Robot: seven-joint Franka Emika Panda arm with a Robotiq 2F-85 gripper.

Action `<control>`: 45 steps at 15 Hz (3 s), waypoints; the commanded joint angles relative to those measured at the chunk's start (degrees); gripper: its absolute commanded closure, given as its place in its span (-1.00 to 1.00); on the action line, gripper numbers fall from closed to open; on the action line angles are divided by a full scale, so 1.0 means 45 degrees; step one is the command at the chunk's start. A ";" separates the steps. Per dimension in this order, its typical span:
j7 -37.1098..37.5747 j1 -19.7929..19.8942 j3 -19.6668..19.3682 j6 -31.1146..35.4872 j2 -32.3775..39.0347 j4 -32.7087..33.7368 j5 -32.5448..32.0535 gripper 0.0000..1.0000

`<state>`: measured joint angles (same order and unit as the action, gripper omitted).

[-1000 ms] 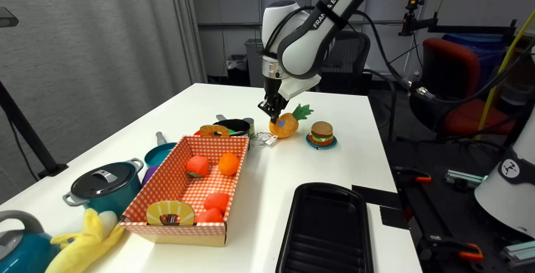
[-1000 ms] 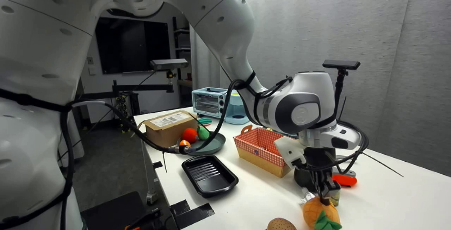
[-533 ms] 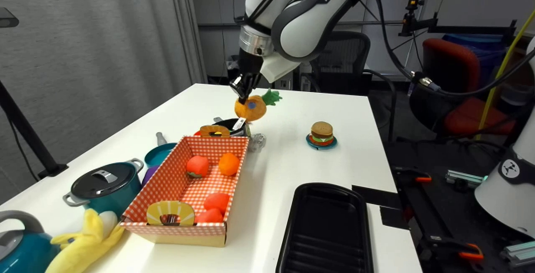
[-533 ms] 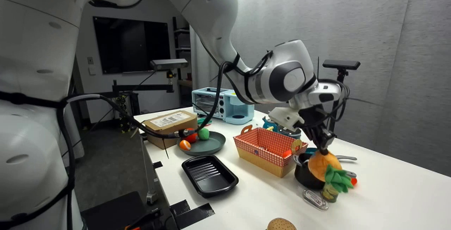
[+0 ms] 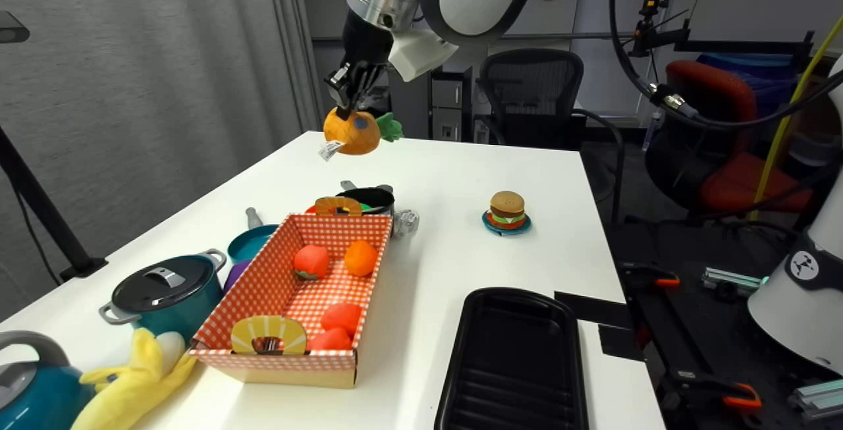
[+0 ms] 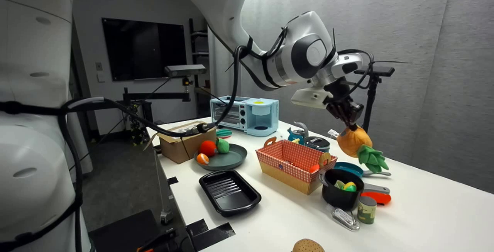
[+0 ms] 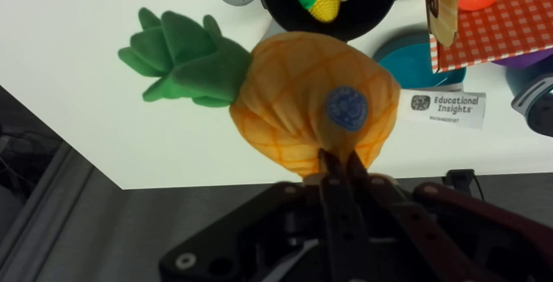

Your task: Put the pineapple plushy in the black pot and then pull the box forward

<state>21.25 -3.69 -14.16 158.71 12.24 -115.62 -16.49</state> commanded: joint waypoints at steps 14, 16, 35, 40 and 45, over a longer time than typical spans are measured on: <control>-0.2163 0.0620 0.0703 -0.0142 0.0810 0.0772 0.0292 -0.95; -0.2182 0.0565 0.0653 -0.0188 0.0712 0.0678 0.0163 -1.00; -0.2595 -0.0256 0.1869 -0.2531 0.1106 0.0850 -0.1005 -1.00; -0.2607 0.0187 0.1629 -0.2592 0.2189 0.1301 -0.0742 -1.00; -0.2403 -0.0030 0.1403 -0.2595 0.2561 0.1558 -0.1146 -0.38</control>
<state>10.94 -3.03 -7.36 148.48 23.16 -110.77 -21.32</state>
